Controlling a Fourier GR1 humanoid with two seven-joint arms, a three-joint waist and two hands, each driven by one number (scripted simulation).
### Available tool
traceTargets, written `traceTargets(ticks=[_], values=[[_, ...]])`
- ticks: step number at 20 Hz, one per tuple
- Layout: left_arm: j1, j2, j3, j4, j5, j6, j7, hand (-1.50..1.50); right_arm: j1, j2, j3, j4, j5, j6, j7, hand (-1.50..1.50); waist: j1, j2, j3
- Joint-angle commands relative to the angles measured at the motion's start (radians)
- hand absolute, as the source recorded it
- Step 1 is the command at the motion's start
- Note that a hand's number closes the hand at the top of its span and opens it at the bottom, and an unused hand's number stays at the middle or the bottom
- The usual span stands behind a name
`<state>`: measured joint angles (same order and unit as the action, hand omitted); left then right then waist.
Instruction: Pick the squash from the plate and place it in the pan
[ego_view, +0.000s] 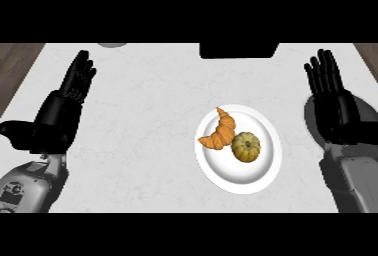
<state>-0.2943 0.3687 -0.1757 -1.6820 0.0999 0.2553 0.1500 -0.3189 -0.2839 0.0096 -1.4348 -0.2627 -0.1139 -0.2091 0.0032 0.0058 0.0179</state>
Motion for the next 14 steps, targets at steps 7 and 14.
traceTargets(ticks=[7,14], values=[[0.111,-0.039,0.102,0.073,0.122,-0.022,0.056,0.00,-0.052,-0.191,0.050,0.124,0.176,-0.040,0.303,1.50,0.011,0.000,-0.028],[0.182,-0.044,0.150,0.083,0.170,-0.043,0.045,0.00,0.262,-0.280,0.129,-0.260,0.345,-0.129,0.414,-1.50,-0.047,-0.020,-0.021]])
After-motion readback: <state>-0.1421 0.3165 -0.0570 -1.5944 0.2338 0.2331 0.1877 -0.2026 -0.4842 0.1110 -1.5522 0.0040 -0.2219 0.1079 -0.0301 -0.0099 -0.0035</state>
